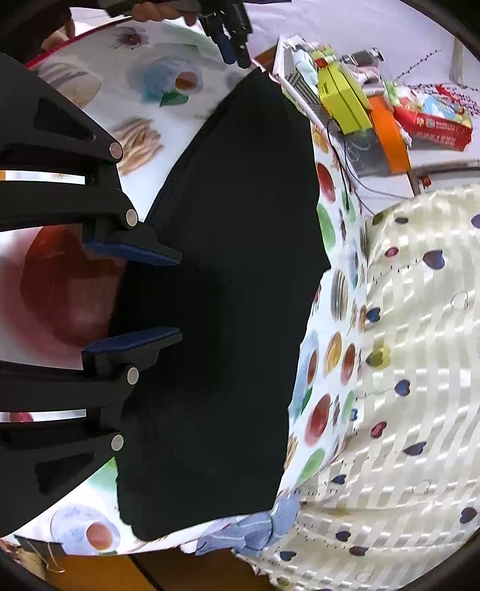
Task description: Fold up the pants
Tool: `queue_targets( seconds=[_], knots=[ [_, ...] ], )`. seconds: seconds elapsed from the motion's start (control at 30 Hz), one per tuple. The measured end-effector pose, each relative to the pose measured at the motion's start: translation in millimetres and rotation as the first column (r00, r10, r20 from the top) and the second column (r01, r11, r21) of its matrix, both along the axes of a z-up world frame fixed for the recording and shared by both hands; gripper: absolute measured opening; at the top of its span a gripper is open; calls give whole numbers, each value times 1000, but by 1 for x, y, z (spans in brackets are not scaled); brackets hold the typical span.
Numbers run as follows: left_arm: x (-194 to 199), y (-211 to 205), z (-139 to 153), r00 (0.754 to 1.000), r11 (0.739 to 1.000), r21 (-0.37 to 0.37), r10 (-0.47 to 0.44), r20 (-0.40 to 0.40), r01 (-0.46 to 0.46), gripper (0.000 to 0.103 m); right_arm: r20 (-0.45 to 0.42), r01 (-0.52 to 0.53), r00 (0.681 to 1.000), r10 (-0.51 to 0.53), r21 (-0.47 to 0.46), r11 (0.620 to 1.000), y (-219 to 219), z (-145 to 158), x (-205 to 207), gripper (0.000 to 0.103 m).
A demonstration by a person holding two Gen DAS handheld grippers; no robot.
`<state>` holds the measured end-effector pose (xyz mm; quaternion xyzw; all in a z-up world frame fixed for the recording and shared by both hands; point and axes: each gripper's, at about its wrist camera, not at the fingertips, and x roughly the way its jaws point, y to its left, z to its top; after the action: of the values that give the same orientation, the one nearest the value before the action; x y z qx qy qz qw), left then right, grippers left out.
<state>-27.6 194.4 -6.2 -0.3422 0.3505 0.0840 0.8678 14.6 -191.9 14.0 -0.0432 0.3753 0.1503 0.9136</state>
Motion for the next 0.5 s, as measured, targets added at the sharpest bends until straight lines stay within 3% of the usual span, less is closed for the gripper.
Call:
queue_targets(
  seconds=[0.23,0.33,0.5],
  knots=[
    [18,22,-3,993,993,-11,119,10,-119,53,-1,-21,1000,21,14,1000,8,0,2,36],
    [32,16,-2,989,988,40,148,-1,-148,53,-3,-21,1000,21,12,1000,9,-1,3,36],
    [54,4,3,983,967,208,167,-75,-148,53,-10,-10,1000,11,20,1000,7,-2,6,36]
  ],
)
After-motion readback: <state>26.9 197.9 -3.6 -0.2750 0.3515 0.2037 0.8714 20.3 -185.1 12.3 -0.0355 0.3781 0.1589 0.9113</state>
